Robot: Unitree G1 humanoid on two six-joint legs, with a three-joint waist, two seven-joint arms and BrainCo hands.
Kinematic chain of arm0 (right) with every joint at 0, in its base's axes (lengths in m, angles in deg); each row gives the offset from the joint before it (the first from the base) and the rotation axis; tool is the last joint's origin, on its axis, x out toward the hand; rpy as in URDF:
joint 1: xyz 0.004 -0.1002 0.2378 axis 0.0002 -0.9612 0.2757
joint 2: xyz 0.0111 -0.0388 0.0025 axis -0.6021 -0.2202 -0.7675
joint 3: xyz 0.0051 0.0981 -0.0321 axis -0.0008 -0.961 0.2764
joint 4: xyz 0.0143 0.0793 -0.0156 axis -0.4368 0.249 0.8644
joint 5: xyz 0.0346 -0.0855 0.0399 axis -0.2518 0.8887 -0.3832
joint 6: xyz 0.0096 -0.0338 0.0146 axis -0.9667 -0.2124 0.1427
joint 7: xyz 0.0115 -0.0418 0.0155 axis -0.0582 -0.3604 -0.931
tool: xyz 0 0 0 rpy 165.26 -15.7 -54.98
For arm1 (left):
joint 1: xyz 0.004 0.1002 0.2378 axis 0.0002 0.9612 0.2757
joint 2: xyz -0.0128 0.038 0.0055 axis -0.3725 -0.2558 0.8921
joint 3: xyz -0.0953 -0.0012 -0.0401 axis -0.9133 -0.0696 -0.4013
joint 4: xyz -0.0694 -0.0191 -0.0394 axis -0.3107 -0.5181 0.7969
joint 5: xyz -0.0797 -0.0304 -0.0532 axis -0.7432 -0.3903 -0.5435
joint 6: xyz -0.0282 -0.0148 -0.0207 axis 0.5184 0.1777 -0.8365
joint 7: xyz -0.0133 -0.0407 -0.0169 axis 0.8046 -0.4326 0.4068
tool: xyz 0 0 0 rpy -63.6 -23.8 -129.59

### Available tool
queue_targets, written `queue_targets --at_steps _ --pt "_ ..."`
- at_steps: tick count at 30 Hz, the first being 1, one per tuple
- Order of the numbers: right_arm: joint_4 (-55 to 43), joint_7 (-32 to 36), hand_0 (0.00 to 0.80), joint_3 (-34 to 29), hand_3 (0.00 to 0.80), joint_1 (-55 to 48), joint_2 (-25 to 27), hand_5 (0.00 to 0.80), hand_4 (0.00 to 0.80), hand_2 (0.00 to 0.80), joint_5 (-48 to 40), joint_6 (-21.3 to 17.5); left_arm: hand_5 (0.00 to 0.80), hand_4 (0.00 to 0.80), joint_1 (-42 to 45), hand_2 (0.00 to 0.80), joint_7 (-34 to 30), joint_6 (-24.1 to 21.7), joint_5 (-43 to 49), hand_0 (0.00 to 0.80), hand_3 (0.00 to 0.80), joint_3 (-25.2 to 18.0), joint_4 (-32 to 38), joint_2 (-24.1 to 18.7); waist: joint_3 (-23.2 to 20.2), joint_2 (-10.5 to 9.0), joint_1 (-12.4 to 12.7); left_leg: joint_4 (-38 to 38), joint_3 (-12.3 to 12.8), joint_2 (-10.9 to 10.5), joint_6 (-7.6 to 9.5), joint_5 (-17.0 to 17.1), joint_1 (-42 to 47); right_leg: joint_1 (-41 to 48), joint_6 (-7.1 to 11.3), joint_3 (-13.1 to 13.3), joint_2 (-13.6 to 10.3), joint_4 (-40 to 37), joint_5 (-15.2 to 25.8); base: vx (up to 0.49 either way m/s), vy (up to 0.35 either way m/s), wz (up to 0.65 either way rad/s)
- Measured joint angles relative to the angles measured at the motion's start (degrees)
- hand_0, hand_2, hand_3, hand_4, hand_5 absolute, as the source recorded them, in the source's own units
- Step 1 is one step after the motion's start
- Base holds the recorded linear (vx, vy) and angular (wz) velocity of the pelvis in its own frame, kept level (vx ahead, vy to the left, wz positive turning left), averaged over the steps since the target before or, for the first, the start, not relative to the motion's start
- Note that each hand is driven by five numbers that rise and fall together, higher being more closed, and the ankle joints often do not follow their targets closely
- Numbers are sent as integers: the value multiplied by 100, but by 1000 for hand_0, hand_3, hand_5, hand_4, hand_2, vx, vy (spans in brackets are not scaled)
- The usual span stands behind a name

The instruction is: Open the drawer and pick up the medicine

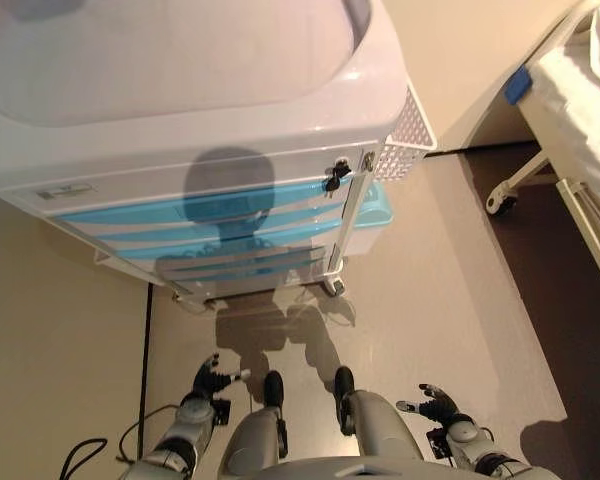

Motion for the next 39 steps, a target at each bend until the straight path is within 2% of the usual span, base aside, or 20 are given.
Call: queue_targets --at_steps 5,11,13,16,18,19,22,27,33,39 --pt "-271 -61 0 1 0 234 119 0 0 0 -73 -22 0 0 -460 0 155 -229 -511 0 0 -21 818 -21 205 -26 -10 546 21 -35 16 -136 -652 -569 27 39 -48 367 -48 -91 16 2" --pt "-732 -180 0 -48 0 408 458 0 0 0 -131 -51 0 0 -828 0 308 -388 -912 0 0 74 2437 -103 408 -47 -16 1620 -82 -125 79 -418 -1827 -1536 50 -8 -192 1188 -217 -107 9 16" --pt "-745 -185 0 -51 0 429 459 0 0 0 -177 -51 0 0 -936 0 309 -424 -1018 0 0 68 2553 -106 416 -59 -5 1763 -87 -142 100 -436 -2014 -1707 59 -16 -215 1305 -229 -74 -7 12" --pt "-836 -189 0 -52 0 429 445 0 0 0 -247 -88 0 0 -976 0 234 -509 -1683 0 0 -30 3065 -92 444 -75 -34 2039 -201 -158 111 -498 -2384 -2013 61 -76 -274 1513 -271 -69 -5 12" --pt "-848 -187 0 -51 0 406 431 0 0 0 -298 -90 0 0 -1010 0 127 -546 -2037 0 0 -55 3098 -14 451 -91 -75 2087 -234 -164 115 -493 -2461 -2051 49 -119 -284 1516 -268 -44 -1 14" --pt "-872 -175 0 -52 0 402 434 0 0 0 -341 -98 0 0 -1046 0 -97 -594 -2908 0 0 -321 3272 200 458 -113 -126 2142 -252 -171 127 -484 -2584 -2136 46 -134 -297 1548 -271 -39 -6 14" --pt "-900 -155 0 -50 0 416 407 0 0 0 -340 -126 0 0 -1216 0 -497 -694 -4298 0 0 -566 3336 484 451 -169 -156 2208 -251 -174 148 -479 -2782 -2308 101 -123 -297 1547 -213 -13 6 2" --pt "-911 -83 0 -48 0 412 403 0 0 0 -338 -126 0 0 -1513 0 -977 -697 -5560 0 0 -607 3343 715 408 -249 -197 2297 -232 -181 162 -525 -2867 -2378 94 -102 -290 1541 -196 -7 8 -4" --pt "-985 156 0 3 0 400 392 0 0 0 -333 -128 0 0 -1567 0 -1667 -399 -6322 0 0 -428 3308 670 216 -397 -315 2453 -224 -140 150 -672 -2929 -2390 136 -93 -274 1578 -282 50 -4 -4" --pt "-1033 374 0 6 0 391 395 0 0 0 -333 -134 0 0 -1559 0 -2244 -122 -6371 0 0 -129 3307 595 48 -439 -301 2547 -233 -156 163 -687 -3060 -2500 113 -99 -272 1652 -283 -6 -4 0"
